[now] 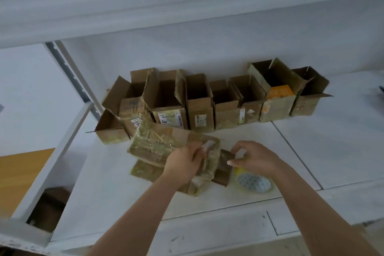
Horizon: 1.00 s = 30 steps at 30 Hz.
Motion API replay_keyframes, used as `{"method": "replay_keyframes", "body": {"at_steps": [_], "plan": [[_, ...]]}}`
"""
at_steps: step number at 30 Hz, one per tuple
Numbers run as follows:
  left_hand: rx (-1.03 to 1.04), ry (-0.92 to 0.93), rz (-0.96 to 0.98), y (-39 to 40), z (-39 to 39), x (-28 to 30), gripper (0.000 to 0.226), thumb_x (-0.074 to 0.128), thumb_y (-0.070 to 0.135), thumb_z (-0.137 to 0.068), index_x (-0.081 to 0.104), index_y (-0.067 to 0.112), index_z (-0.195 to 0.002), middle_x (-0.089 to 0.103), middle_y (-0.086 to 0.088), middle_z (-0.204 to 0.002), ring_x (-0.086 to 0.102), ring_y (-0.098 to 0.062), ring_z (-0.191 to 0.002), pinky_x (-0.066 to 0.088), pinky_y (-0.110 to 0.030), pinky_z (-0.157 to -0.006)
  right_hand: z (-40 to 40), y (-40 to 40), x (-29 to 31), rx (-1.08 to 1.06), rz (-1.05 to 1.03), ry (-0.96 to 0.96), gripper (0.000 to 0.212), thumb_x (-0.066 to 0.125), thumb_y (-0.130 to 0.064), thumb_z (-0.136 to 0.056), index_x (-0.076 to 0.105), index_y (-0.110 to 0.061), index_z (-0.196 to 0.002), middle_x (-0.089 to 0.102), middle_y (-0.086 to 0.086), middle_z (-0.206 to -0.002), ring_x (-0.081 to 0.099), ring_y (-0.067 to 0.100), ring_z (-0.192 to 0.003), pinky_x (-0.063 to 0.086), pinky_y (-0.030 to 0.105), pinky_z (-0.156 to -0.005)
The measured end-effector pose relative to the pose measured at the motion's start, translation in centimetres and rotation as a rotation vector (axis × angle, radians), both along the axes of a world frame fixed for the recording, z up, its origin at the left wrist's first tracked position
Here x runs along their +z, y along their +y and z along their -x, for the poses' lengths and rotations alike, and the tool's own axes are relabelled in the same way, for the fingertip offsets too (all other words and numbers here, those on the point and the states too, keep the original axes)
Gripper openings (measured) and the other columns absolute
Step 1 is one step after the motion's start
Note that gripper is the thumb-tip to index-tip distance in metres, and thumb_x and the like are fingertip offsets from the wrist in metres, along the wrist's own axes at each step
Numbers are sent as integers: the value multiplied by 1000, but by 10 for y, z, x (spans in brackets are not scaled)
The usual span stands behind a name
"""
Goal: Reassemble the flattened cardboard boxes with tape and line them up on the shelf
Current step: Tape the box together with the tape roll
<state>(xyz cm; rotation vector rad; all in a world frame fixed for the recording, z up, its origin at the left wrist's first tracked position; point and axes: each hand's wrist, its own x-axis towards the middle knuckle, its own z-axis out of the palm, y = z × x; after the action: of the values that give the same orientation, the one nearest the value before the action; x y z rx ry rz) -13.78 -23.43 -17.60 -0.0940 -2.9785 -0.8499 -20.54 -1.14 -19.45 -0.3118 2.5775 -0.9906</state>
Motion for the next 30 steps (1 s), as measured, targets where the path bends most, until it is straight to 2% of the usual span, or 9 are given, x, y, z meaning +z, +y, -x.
{"method": "replay_keyframes", "body": {"at_steps": [3, 7, 10, 13, 18, 21, 25, 27, 30], "plan": [[24, -35, 3, -1, 5, 10, 29, 37, 36, -104, 55, 23, -85, 66, -4, -78, 63, -24, -73, 54, -38, -70, 5, -3, 1, 29, 99, 0, 15, 74, -46, -80, 66, -34, -82, 67, -7, -99, 62, 12, -92, 53, 37, -84], [-48, 30, 5, 14, 16, 19, 27, 40, 33, -102, 50, 27, -78, 65, -4, -75, 62, -23, -71, 51, -36, -65, 4, -3, -5, 25, 101, -34, 8, 70, -41, -86, 66, -34, -86, 64, -6, -101, 60, 9, -91, 48, 27, -72], [-96, -2, -34, 32, 26, 20, 26, 41, 29, -103, 49, 22, -79, 64, -10, -78, 61, -28, -75, 48, -36, -68, 4, -4, -7, -1, 190, -139, 1, 68, -33, -89, 68, -32, -90, 68, 0, -100, 65, 17, -92, 54, 33, -80], [-88, -127, -24, 33, 32, 11, 28, 38, 29, -105, 51, 15, -84, 64, -15, -83, 62, -32, -79, 51, -40, -73, 3, 5, -7, -28, 256, -215, 11, 66, -25, -91, 68, -35, -96, 69, 1, -98, 67, 18, -90, 56, 35, -84], [-144, -172, -15, 44, 35, 11, 30, 37, 25, -106, 51, 14, -81, 61, -11, -79, 65, -30, -78, 53, -39, -73, 10, 18, -6, -88, -95, -91, 23, 69, -48, -82, 56, -36, -98, 56, -8, -100, 59, 18, -95, 51, 40, -90], [-177, -179, 55, 46, 36, 12, 29, 36, 24, -106, 53, 10, -87, 64, -18, -87, 63, -33, -81, 50, -38, -72, 11, 20, -3, -118, -115, -88, 25, 71, -51, -79, 57, -34, -90, 56, -9, -94, 59, 19, -92, 52, 41, -89], [-235, -232, 174, 47, 40, 16, 28, 37, 23, -104, 51, 13, -82, 55, -4, -75, 60, -28, -81, 41, -31, -66, 8, 19, -7, -163, 10, -51, 15, 70, -43, -83, 63, -30, -79, 65, -4, -87, 64, 19, -82, 55, 43, -85], [-258, -251, 315, 52, 44, 19, 26, 34, 26, -104, 52, 15, -88, 54, -3, -84, 55, -24, -85, 38, -30, -70, 6, 19, -7, -193, 6, 7, 15, 67, -40, -86, 62, -31, -76, 64, -8, -81, 63, 14, -75, 56, 36, -75], [-238, -248, 493, 61, 51, 18, 31, 32, 29, -104, 60, 17, -107, 61, -7, -104, 57, -24, -99, 46, -33, -81, 1, 14, -6, -221, -49, 155, 19, 64, -37, -87, 57, -33, -70, 58, -17, -75, 53, 0, -70, 40, 23, -57]]}}
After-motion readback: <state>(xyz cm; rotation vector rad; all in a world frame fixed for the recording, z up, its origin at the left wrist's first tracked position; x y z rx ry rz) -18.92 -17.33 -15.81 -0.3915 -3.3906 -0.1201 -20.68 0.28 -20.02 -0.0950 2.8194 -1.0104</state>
